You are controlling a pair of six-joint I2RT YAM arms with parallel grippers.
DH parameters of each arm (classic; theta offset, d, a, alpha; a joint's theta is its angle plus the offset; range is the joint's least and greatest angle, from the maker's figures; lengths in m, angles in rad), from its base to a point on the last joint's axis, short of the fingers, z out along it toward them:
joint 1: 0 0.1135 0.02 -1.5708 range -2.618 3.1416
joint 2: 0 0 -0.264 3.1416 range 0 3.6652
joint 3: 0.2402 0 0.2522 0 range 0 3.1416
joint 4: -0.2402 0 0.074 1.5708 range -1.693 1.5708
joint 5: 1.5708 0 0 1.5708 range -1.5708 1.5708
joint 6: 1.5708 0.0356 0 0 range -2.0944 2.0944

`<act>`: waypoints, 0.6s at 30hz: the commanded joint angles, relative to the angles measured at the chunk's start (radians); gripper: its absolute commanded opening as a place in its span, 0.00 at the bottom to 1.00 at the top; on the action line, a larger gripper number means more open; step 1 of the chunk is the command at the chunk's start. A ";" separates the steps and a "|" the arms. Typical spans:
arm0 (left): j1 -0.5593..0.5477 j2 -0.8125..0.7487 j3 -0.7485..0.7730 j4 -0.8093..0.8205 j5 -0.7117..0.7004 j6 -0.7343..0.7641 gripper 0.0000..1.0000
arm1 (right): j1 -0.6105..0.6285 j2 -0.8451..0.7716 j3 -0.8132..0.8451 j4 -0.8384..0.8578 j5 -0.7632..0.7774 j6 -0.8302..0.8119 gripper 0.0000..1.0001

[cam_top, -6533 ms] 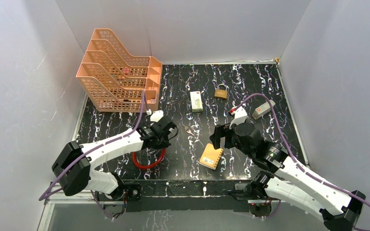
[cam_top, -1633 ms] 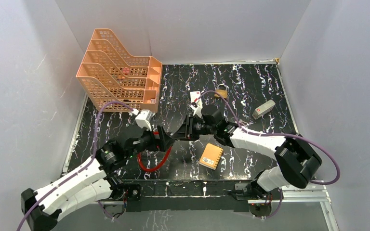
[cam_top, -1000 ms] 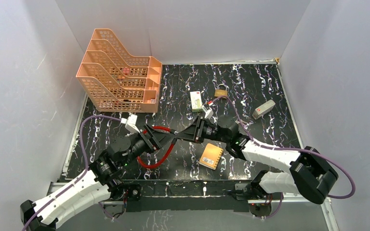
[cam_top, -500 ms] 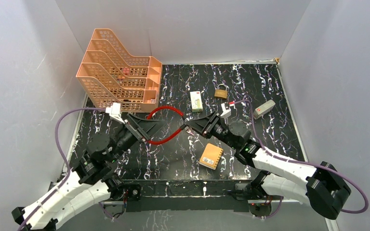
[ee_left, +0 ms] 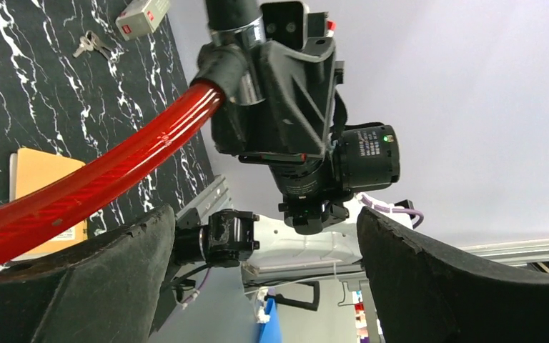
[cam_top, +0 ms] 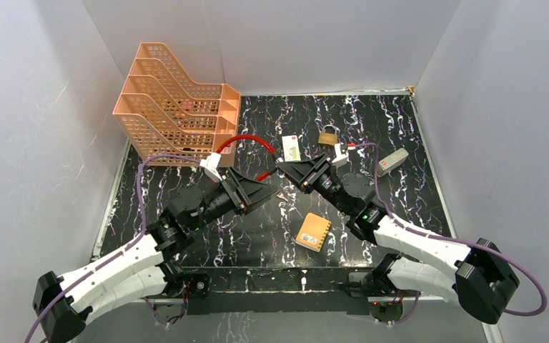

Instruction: Unlock with the key

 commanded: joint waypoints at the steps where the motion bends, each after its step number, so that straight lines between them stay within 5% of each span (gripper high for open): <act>1: -0.015 0.027 0.030 0.090 -0.050 -0.029 0.95 | 0.000 -0.024 0.057 0.161 -0.019 0.049 0.00; 7: -0.014 -0.002 0.041 0.047 -0.322 -0.012 0.97 | 0.002 -0.056 0.043 0.151 -0.076 0.059 0.00; 18: -0.014 0.150 0.091 0.172 -0.283 0.019 0.98 | 0.002 -0.071 0.045 0.148 -0.194 0.033 0.00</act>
